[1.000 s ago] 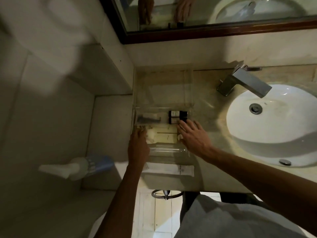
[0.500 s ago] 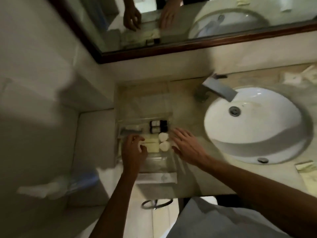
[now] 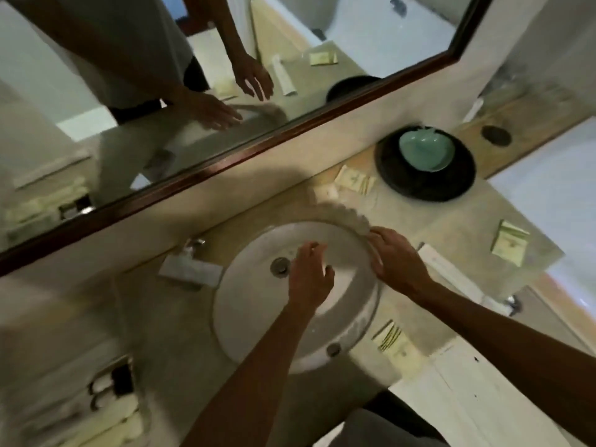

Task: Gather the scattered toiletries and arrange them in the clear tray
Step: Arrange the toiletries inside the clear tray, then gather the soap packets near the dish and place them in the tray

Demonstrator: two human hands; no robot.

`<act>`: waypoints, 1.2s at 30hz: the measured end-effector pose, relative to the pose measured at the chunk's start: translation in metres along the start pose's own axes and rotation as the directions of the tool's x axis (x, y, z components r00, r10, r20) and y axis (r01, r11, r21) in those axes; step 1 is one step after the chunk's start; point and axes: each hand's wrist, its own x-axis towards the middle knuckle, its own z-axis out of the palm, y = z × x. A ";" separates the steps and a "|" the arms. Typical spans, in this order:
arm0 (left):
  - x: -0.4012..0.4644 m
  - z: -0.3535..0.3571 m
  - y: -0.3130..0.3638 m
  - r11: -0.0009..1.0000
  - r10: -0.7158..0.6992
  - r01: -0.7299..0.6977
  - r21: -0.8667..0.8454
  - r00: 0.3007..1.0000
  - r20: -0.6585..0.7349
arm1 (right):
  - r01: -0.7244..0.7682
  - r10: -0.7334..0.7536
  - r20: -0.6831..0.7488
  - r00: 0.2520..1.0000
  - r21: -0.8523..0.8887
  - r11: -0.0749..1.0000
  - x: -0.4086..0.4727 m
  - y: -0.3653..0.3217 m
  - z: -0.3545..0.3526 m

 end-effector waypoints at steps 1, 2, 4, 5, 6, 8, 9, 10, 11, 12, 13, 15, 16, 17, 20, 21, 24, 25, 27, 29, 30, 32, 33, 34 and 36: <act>0.025 0.010 0.009 1.000 -0.005 0.005 0.015 1.000 0.018 | -0.018 0.018 0.007 1.000 -0.009 1.000 0.005 0.025 -0.006; 0.047 0.016 0.016 0.999 -0.016 0.015 0.040 1.000 0.026 | -0.030 0.030 0.021 0.999 -0.027 0.999 0.010 0.044 -0.008; 0.091 0.027 0.031 0.994 -0.035 0.031 0.104 0.999 0.037 | -0.066 0.069 0.044 0.997 -0.059 0.996 0.024 0.079 -0.009; 0.110 0.030 0.036 0.991 -0.046 0.041 0.129 0.998 0.033 | -0.080 0.084 0.049 0.995 -0.063 0.995 0.032 0.091 -0.008; 0.129 0.032 0.038 0.987 -0.057 0.053 0.154 0.998 0.026 | -0.093 0.096 0.057 0.994 -0.058 0.994 0.040 0.101 -0.005; 0.158 0.034 0.035 0.975 -0.088 0.084 0.208 0.996 0.010 | -0.099 0.101 0.068 0.992 -0.036 0.994 0.058 0.112 0.000; 0.170 0.037 0.030 0.969 -0.108 0.100 0.225 0.994 0.020 | -0.102 0.103 0.070 0.992 -0.025 0.994 0.068 0.115 0.001; 0.178 0.041 0.024 0.964 -0.123 0.108 0.244 0.991 0.047 | -0.103 0.104 0.065 0.993 -0.019 0.995 0.080 0.116 0.003; 0.183 0.047 0.015 0.954 -0.131 0.096 0.282 0.986 0.107 | -0.102 0.103 0.061 0.993 -0.015 0.995 0.092 0.115 0.005; 0.181 0.052 0.006 0.941 -0.135 0.068 0.332 0.974 0.183 | -0.091 0.092 0.056 0.994 -0.021 0.996 0.103 0.112 0.007; 0.177 0.058 -0.002 0.929 -0.127 0.032 0.368 0.963 0.237 | -0.072 0.075 0.054 0.996 -0.046 0.996 0.117 0.109 0.009; 0.162 0.068 -0.014 0.924 -0.091 -0.006 0.383 0.968 0.236 | -0.030 0.039 0.090 0.995 -0.100 0.995 0.144 0.108 0.016; 0.155 0.070 -0.016 0.928 -0.082 -0.002 0.371 0.974 0.210 | -0.007 0.018 0.129 0.992 -0.086 0.996 0.156 0.107 0.020; 0.150 0.070 -0.016 0.932 -0.083 0.005 0.362 0.977 0.198 | 0.013 -0.004 0.169 0.986 -0.055 0.998 0.168 0.107 0.026; 0.151 0.067 -0.010 0.939 -0.141 0.064 0.337 0.967 0.210 | 0.060 -0.041 0.335 0.941 -0.047 0.997 0.195 0.107 0.039; 0.154 0.065 -0.009 0.939 -0.159 0.080 0.333 0.964 0.215 | 0.060 -0.031 0.370 0.928 -0.068 0.996 0.198 0.108 0.045; 0.162 0.063 -0.009 0.947 -0.177 0.094 0.308 0.951 0.252 | 0.029 0.007 0.367 0.930 -0.092 0.995 0.175 0.111 0.052; 0.163 0.064 -0.010 0.947 -0.185 0.099 0.306 0.946 0.265 | 0.022 0.017 0.336 0.942 -0.111 0.994 0.157 0.111 0.051; 0.162 0.066 -0.010 0.946 -0.172 0.085 0.313 0.949 0.264 | -0.022 0.055 0.292 0.955 -0.113 0.993 0.117 0.109 0.052; 0.158 0.068 -0.005 0.946 -0.134 0.046 0.321 0.956 0.260 | -0.086 0.097 0.268 0.959 -0.052 0.995 0.075 0.110 0.052; 0.157 0.069 -0.003 0.947 -0.129 0.038 0.318 0.955 0.268 | -0.106 0.113 0.253 0.961 -0.039 0.994 0.057 0.112 0.053; 0.155 0.071 0.005 0.955 -0.126 0.041 0.293 0.952 0.278 | -0.149 0.152 0.238 0.959 -0.028 0.988 0.029 0.118 0.057; 0.155 0.073 0.010 0.958 -0.118 0.035 0.285 0.953 0.279 | -0.185 0.186 0.228 0.956 -0.026 0.982 0.020 0.122 0.058; 0.155 0.076 0.014 0.957 -0.098 0.014 0.289 0.956 0.276 | -0.217 0.218 0.220 0.951 -0.030 0.976 0.015 0.125 0.059; 0.156 0.082 0.022 0.952 -0.030 -0.052 0.303 0.965 0.260 | -0.261 0.258 0.223 0.940 -0.015 0.965 0.011 0.130 0.052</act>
